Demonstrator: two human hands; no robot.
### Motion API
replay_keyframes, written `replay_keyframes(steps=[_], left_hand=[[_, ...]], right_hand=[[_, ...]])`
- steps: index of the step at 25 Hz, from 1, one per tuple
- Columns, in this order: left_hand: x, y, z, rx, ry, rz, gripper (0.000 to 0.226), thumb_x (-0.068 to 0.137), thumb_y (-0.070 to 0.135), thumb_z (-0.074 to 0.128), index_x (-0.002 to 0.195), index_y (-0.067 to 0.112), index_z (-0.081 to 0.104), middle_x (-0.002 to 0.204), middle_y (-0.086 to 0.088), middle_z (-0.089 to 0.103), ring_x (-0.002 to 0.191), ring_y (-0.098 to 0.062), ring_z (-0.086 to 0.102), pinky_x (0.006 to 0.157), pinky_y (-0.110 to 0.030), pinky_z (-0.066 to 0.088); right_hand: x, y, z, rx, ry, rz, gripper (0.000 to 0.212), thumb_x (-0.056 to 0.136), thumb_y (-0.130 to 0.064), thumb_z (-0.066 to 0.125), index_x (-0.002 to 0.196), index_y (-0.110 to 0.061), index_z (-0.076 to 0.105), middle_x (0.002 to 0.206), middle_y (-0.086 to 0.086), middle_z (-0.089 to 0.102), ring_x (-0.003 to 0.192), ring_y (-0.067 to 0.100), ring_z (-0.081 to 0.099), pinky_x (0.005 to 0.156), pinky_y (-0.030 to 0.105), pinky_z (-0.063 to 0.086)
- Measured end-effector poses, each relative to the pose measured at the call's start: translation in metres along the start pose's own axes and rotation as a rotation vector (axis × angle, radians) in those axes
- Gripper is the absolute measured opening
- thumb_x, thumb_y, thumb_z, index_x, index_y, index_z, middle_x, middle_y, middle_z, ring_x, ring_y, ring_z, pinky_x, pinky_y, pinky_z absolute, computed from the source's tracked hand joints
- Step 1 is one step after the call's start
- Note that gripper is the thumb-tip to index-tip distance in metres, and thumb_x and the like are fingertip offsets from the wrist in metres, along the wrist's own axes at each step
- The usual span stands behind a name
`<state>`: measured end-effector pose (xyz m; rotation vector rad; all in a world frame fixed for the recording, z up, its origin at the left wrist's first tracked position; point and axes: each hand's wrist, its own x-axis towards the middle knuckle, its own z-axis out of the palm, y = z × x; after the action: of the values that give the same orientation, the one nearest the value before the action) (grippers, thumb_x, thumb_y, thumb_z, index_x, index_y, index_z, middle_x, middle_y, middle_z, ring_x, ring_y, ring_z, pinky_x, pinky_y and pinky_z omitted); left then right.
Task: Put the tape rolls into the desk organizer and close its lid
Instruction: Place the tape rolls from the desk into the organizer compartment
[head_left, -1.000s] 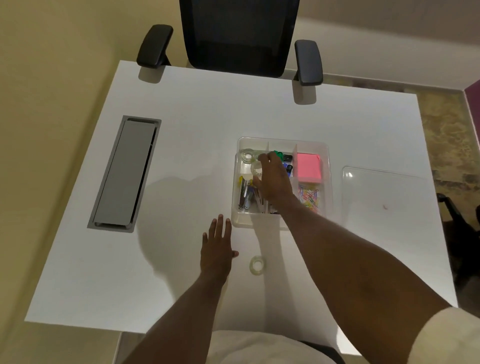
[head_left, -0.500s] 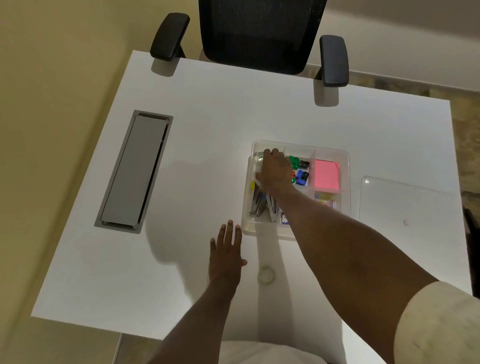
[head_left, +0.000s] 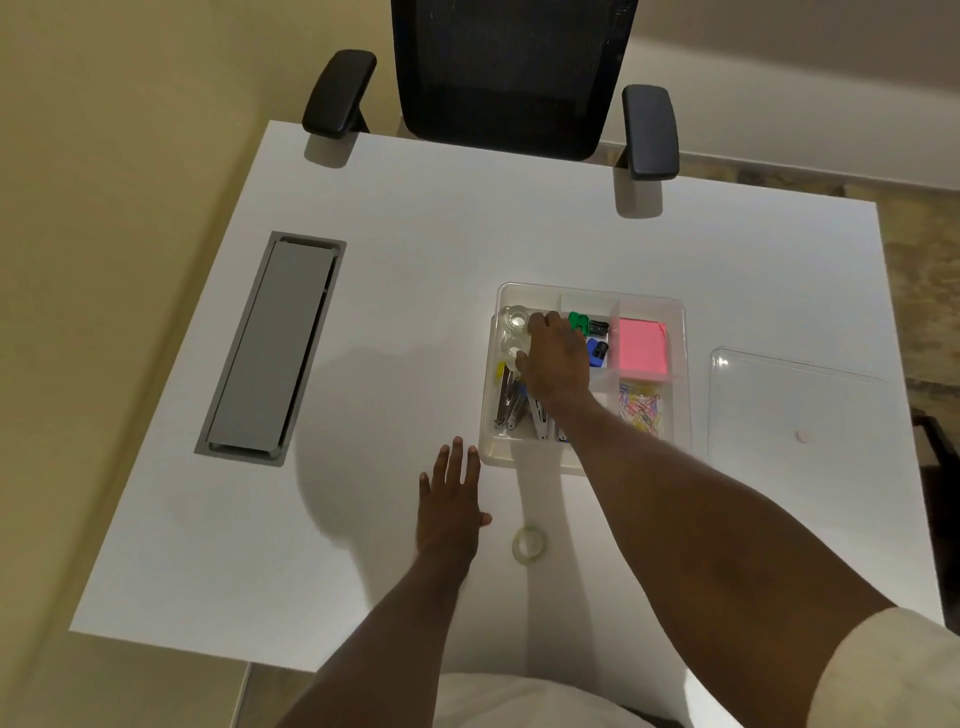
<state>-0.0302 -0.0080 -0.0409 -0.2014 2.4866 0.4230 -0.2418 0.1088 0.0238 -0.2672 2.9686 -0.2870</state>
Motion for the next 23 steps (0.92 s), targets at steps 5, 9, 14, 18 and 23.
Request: replay_keyframes(steps=[5,9,14,18,23], left_hand=[[-0.002,0.001,-0.006,0.005,-0.006,0.006,0.107,0.093,0.040,0.070,0.163,0.018,-0.008,0.171,-0.007,-0.019,0.159,-0.028,-0.016,0.129,-0.053,0.005],[-0.006,0.003,-0.011,0.029,0.000,0.015,0.105,0.094,0.040,0.069,0.164,0.017,-0.005,0.171,-0.008,-0.017,0.160,-0.029,-0.013,0.130,-0.054,0.009],[-0.012,0.005,-0.013,0.019,0.023,0.019,0.104,0.094,0.038,0.070,0.164,0.016,-0.004,0.172,-0.008,-0.015,0.160,-0.030,-0.010,0.129,-0.055,0.011],[-0.015,0.006,-0.015,-0.006,0.035,0.013,0.104,0.094,0.036,0.070,0.164,0.016,-0.003,0.172,-0.007,-0.015,0.160,-0.029,-0.011,0.130,-0.055,0.011],[-0.015,0.006,-0.014,-0.010,0.034,0.010,0.105,0.093,0.036,0.072,0.164,0.017,-0.003,0.172,-0.007,-0.013,0.160,-0.028,-0.011,0.130,-0.055,0.008]], right_hand=[[-0.043,0.009,0.005,0.044,0.071,-0.064,0.034,0.089,-0.024,0.072,0.119,-0.013,0.061,0.115,0.007,0.064,0.106,0.025,0.061,0.096,0.039,0.048],[-0.079,0.012,0.012,0.063,0.056,-0.115,0.028,0.093,-0.025,0.068,0.117,-0.014,0.060,0.110,0.005,0.064,0.100,0.022,0.060,0.091,0.038,0.051],[-0.134,0.015,0.022,0.092,0.034,-0.147,0.034,0.092,-0.025,0.066,0.124,-0.014,0.059,0.118,0.005,0.063,0.110,0.023,0.059,0.095,0.037,0.049],[-0.177,0.014,0.035,0.165,-0.027,-0.127,0.031,0.090,-0.024,0.071,0.118,-0.013,0.063,0.114,0.006,0.066,0.104,0.023,0.062,0.093,0.038,0.053],[-0.225,0.025,0.055,0.217,-0.122,-0.069,0.040,0.087,-0.034,0.074,0.120,-0.015,0.062,0.119,0.004,0.065,0.105,0.022,0.062,0.093,0.036,0.053]])
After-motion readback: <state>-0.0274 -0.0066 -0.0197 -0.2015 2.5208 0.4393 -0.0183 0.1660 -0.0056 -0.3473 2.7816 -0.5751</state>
